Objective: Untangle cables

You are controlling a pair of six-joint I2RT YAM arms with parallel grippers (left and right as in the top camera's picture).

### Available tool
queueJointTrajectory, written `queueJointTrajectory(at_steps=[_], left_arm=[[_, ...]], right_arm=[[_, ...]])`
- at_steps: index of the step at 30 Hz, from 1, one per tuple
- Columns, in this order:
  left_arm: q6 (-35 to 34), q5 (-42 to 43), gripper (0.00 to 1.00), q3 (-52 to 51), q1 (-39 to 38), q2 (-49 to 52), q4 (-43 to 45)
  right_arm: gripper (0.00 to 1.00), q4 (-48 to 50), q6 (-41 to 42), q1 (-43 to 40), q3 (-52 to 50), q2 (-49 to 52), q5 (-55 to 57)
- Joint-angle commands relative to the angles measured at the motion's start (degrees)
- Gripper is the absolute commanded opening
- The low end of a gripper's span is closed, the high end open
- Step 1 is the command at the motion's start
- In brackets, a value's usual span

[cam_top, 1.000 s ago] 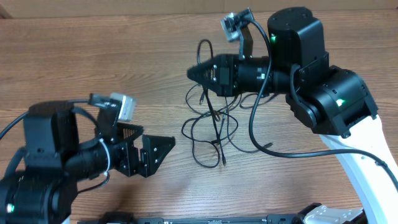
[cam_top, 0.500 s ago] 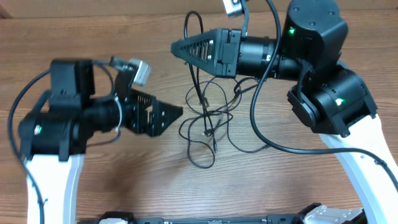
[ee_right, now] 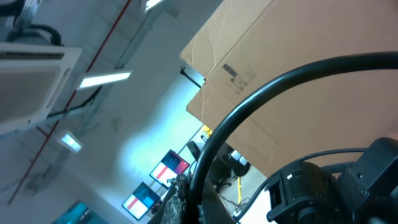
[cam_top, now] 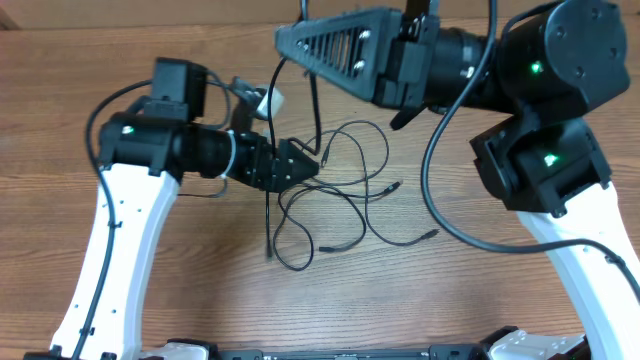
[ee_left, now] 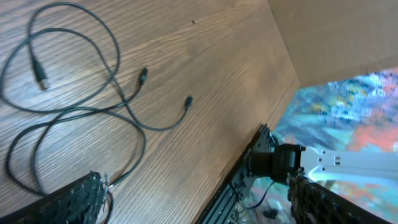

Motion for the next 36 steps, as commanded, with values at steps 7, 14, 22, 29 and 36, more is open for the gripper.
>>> queueJointTrajectory(at_steps=[7, 14, 22, 29, 36], left_arm=[[1.70, 0.50, 0.91, 0.00, -0.66, 0.79, 2.01], [-9.20, -12.41, 1.00, 0.00, -0.09, 0.72, 1.95], [-9.22, -12.26, 1.00, 0.00, 0.39, 0.72, 1.77], [-9.18, -12.68, 1.00, 0.00, 0.39, 0.74, 0.28], [-9.20, -13.94, 1.00, 0.00, 0.37, 0.74, 0.20]], right_arm=[[0.04, -2.01, 1.68, -6.95, 0.68, -0.52, -4.35], [0.04, -16.63, -12.04, -15.47, 0.68, -0.52, -2.97], [0.04, -31.95, -24.22, -23.12, 0.68, -0.52, 12.74], [0.04, -30.47, -26.86, -23.28, 0.68, 0.85, 24.79], [0.04, -23.43, -26.84, -23.78, 2.67, 6.25, 24.96]])
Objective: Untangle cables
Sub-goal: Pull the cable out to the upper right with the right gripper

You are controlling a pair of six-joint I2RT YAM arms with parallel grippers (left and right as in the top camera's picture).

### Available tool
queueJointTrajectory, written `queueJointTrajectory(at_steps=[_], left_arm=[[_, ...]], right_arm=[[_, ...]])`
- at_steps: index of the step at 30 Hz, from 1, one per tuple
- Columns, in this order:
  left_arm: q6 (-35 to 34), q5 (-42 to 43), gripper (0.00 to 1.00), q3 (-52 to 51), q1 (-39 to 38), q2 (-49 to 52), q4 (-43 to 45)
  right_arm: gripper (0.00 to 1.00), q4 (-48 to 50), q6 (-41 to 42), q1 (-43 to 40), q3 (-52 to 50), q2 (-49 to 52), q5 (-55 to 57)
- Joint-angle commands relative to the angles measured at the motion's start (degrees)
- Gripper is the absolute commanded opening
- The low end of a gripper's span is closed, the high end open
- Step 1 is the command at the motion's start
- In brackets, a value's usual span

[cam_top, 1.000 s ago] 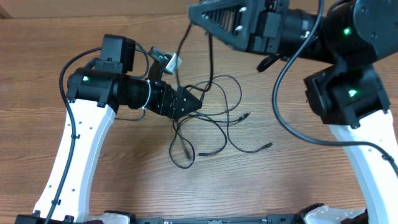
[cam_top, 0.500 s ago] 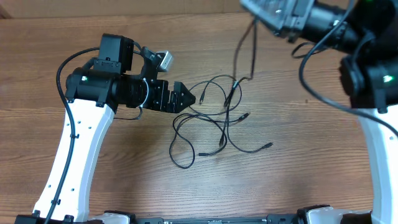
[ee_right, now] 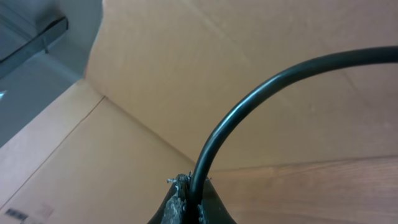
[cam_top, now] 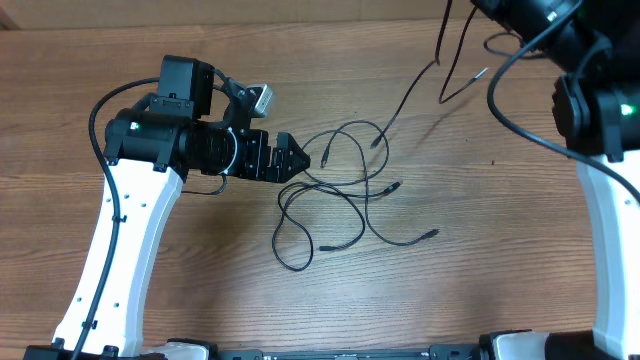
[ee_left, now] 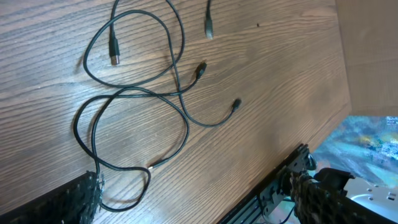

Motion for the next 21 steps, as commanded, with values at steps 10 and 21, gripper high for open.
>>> queueJointTrajectory(at_steps=[10, 21], left_arm=[[-0.79, -1.07, 1.00, 0.00, 0.26, 0.20, 0.20], [-0.81, -1.05, 1.00, 0.00, 0.26, 0.20, -0.42]], right_arm=[[0.04, 10.47, -2.62, -3.15, 5.14, 14.80, -15.67], [0.04, 3.23, -5.68, -13.60, 5.11, 22.12, -16.24]])
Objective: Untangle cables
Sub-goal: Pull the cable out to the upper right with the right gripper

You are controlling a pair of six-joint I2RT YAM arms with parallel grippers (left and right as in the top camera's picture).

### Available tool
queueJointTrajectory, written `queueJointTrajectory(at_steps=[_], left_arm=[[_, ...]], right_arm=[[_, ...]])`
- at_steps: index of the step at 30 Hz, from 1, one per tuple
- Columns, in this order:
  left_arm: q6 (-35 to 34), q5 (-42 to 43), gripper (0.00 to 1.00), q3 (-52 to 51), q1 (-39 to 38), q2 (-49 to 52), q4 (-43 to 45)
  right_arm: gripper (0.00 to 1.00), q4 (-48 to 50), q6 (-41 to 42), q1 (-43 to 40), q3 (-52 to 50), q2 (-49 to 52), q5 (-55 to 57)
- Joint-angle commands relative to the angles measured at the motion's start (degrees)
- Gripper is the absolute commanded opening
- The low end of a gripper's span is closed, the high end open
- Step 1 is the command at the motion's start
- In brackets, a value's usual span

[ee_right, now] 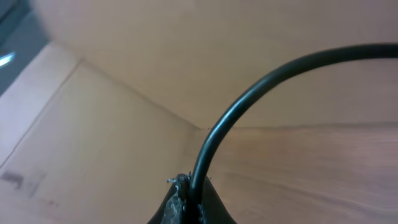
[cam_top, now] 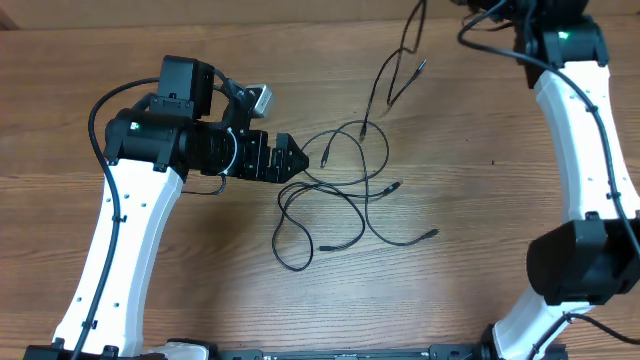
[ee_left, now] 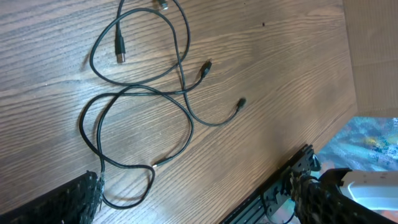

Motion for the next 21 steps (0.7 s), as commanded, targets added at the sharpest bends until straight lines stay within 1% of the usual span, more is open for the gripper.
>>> queueJointTrajectory(at_steps=[1, 2, 3, 4, 9, 12, 15, 18, 21], left_arm=[[-0.76, -0.04, 1.00, 0.00, 0.26, 0.20, -0.17], [-0.76, -0.04, 0.99, 0.00, 0.26, 0.20, -0.24], [-0.76, -0.07, 1.00, 0.00, 0.26, 0.20, -0.44], [-0.74, -0.07, 1.00, 0.00, 0.26, 0.20, -0.48], [-0.74, -0.07, 0.99, 0.00, 0.26, 0.20, -0.46], [-0.74, -0.07, 1.00, 0.00, 0.26, 0.20, -0.46], [-0.74, -0.07, 1.00, 0.00, 0.26, 0.22, -0.46], [-0.74, -0.07, 1.00, 0.00, 0.26, 0.22, -0.57], [-0.74, -0.07, 1.00, 0.00, 0.26, 0.22, -0.90]], right_arm=[[0.04, -5.95, -1.55, -7.63, 1.86, 0.50, 6.49], [0.13, -8.22, -1.62, -9.09, 1.86, 0.50, 9.33], [0.68, -12.85, -3.58, -12.63, 1.86, 0.50, 14.36], [1.00, -15.10, -4.52, -14.49, 1.86, 0.50, 16.00], [1.00, -23.80, -4.98, -22.43, 1.86, 0.50, 18.49], [1.00, -27.63, -5.16, -25.46, 1.86, 0.50, 18.60], [1.00, -32.09, -9.68, -26.64, 1.84, 0.50, 20.55], [1.00, -36.96, -13.09, -26.23, 1.84, 0.57, 30.86], [1.00, -39.10, -16.83, -25.18, 1.81, 1.20, 41.00]])
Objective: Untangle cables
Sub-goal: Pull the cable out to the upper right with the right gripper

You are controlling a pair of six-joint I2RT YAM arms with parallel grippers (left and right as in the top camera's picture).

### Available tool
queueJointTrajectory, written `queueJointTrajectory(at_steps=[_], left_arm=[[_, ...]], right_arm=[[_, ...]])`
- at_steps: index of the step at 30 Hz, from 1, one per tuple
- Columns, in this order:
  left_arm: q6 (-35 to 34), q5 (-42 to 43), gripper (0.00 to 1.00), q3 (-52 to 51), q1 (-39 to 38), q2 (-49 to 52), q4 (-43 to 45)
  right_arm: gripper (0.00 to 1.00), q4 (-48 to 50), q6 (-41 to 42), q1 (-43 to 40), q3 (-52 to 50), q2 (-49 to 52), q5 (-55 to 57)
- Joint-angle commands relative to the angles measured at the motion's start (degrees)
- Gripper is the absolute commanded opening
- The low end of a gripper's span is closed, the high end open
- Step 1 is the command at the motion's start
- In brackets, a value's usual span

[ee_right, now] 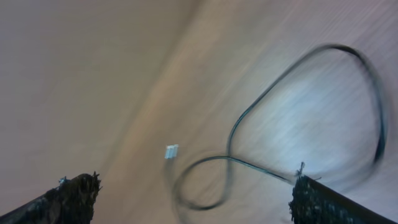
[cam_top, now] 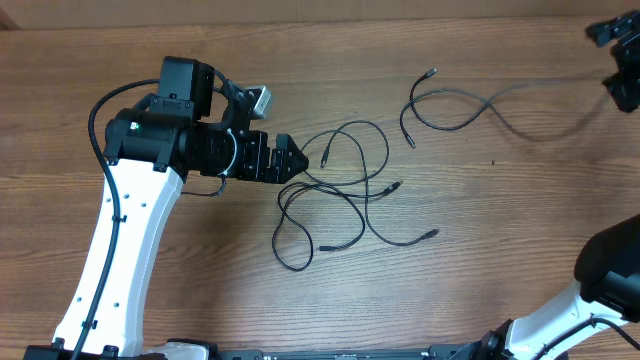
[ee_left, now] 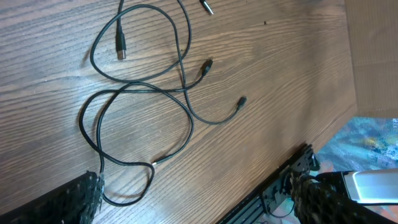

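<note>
A tangle of thin black cables (cam_top: 340, 190) lies mid-table, also in the left wrist view (ee_left: 143, 106). My left gripper (cam_top: 292, 160) sits at its left edge, open (ee_left: 199, 196), with one loop lying just beside the left finger (ee_left: 74, 202). A single cable (cam_top: 445, 127) lies apart at the upper right, its far end blurred. The right wrist view shows this cable (ee_right: 244, 112), blurred, under my open right gripper (ee_right: 193, 190). Its strand runs up to the right finger (ee_right: 323, 202). Whether they touch is unclear. In the overhead view only dark parts of the right arm (cam_top: 622, 60) show.
The wooden table (cam_top: 450, 290) carries everything. A cardboard wall stands along the back edge (cam_top: 300, 10). A black frame rail (ee_left: 280, 186) runs along the table's front edge. The right arm's base link (cam_top: 610, 270) rises at the lower right.
My right gripper, then shut on a cable hanging above the table's back, is open now. That cable lies on the table at the upper right. The right arm is now at the right edge.
My right gripper was shut on a cable over the tangle while the left stood at the tangle's left edge. Then the cable hung from it toward the upper right, both ends clear of the tangle. Now it lies apart on the table. The left gripper has barely moved.
</note>
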Motion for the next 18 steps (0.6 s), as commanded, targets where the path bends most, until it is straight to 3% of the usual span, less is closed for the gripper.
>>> queueJointTrajectory(at_steps=[1, 5, 8, 15, 18], left_arm=[[-0.28, 0.09, 1.00, 0.00, 0.26, 0.22, -0.31], [-0.31, 0.09, 1.00, 0.00, 0.26, 0.22, -0.28], [-0.31, 0.09, 1.00, 0.00, 0.26, 0.24, -0.28], [-0.28, 0.09, 1.00, 0.00, 0.26, 0.24, -0.24], [-0.31, 0.09, 1.00, 0.00, 0.26, 0.24, -0.26]], right_arm=[[1.00, -1.05, -7.34, 1.57, 1.38, 0.81, 15.21], [1.00, -3.93, -9.05, 2.78, 1.36, 3.04, 23.76], [1.00, -6.34, -8.57, 3.17, 1.38, 5.33, 23.74], [1.00, -8.59, -8.61, 3.98, 0.11, 9.38, -0.35], [0.87, -5.51, -8.13, 5.64, -2.91, 9.44, -0.39]])
